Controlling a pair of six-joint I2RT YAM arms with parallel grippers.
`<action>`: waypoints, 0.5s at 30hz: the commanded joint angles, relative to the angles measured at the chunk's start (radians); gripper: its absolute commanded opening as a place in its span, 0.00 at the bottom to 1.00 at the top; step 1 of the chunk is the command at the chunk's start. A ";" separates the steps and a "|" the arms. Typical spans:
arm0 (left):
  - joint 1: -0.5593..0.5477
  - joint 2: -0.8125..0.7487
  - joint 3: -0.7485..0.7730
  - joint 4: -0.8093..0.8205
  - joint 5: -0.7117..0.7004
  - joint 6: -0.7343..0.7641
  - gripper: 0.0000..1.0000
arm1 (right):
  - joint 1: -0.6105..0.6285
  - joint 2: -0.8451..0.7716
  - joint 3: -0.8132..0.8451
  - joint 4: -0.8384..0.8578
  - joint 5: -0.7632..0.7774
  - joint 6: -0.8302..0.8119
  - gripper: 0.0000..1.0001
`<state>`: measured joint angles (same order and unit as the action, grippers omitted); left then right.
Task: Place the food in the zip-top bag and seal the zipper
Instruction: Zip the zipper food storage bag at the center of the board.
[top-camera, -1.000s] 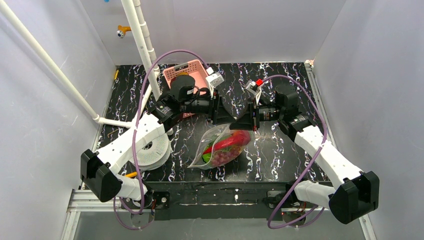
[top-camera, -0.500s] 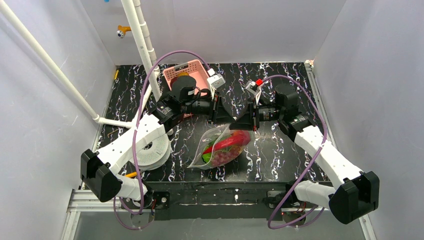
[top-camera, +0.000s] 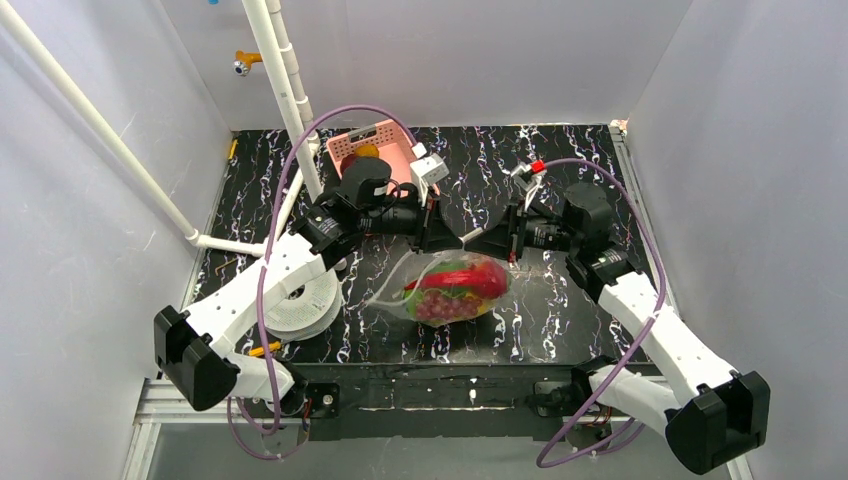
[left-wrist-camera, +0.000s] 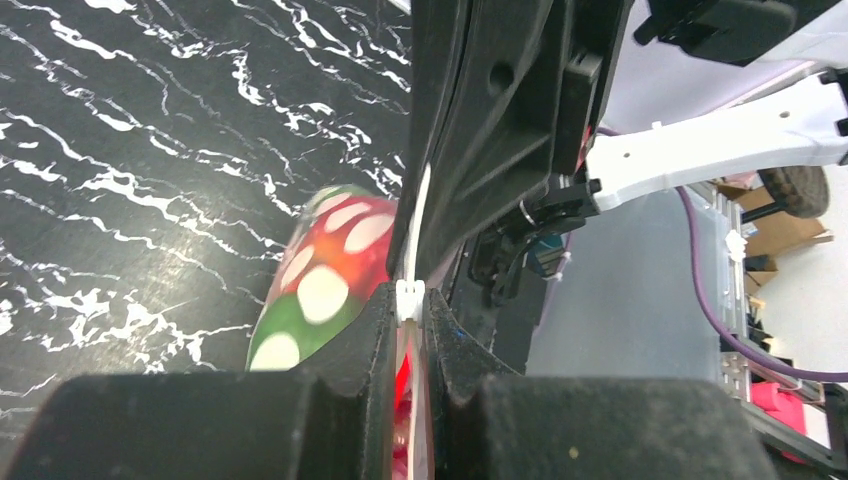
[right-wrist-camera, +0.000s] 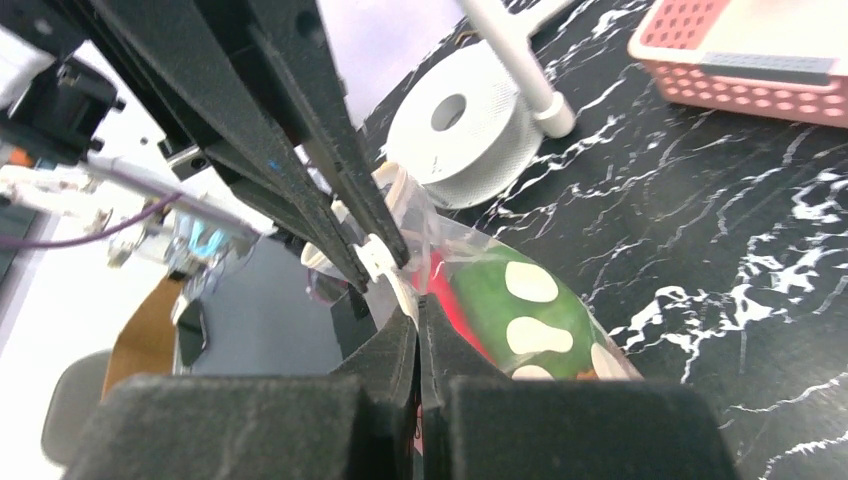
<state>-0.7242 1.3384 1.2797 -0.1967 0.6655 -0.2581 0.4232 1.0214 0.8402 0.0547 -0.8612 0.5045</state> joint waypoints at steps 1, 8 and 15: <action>0.006 -0.078 -0.024 -0.103 -0.046 0.071 0.00 | -0.075 -0.050 -0.035 0.084 0.184 0.103 0.01; 0.006 -0.140 -0.054 -0.180 -0.101 0.126 0.00 | -0.209 -0.079 -0.070 -0.004 0.306 0.152 0.01; 0.006 -0.195 -0.104 -0.230 -0.150 0.161 0.00 | -0.367 -0.086 -0.101 -0.116 0.345 0.195 0.01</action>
<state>-0.7238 1.2308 1.1992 -0.3275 0.5201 -0.1333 0.1734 0.9470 0.7582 -0.0105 -0.6758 0.6804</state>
